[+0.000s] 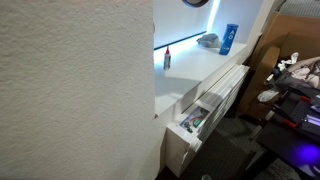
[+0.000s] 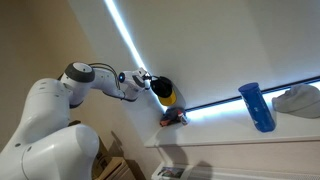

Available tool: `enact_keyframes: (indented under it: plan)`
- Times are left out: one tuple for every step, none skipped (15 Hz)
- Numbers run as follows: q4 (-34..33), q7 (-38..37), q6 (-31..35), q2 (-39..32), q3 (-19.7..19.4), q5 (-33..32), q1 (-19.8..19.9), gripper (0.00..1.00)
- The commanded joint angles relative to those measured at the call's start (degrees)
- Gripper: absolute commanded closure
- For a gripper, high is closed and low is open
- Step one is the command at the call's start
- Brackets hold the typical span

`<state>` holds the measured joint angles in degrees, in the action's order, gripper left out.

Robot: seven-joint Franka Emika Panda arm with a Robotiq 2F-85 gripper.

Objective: Move the black cap to the left

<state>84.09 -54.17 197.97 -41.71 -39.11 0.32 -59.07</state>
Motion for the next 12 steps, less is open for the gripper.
enact_keyframes:
  plan:
    - [0.0,0.0,0.0,0.0,0.0,0.0,0.0,0.78]
    - [-0.1,0.0,0.0,-0.1,0.0,0.0,0.0,0.78]
    - [-0.1,-0.1,0.0,-0.1,0.0,0.0,0.0,0.78]
    - [-0.1,-0.1,0.0,-0.2,0.0,0.0,0.0,0.78]
    - [-0.1,-0.1,0.0,-0.2,0.0,0.0,0.0,0.53]
    - [0.3,0.3,-0.6,1.5,2.3,-2.2,1.2,0.92]
    - [-5.5,-0.5,0.0,-2.9,-3.7,2.9,-1.4,0.91]
    - [-9.5,-0.9,0.1,-5.4,-7.2,6.4,-3.1,0.94]
    - [-9.8,-0.9,0.1,-6.3,-11.5,10.2,-6.1,0.99]
    - [-12.1,-1.3,0.1,-8.3,-15.5,13.9,-7.8,1.00]
    - [-14.0,-1.7,0.0,-10.8,-20.3,18.3,-10.1,1.00]
    - [-16.2,-2.3,0.0,-13.5,-24.7,22.3,-11.5,1.00]
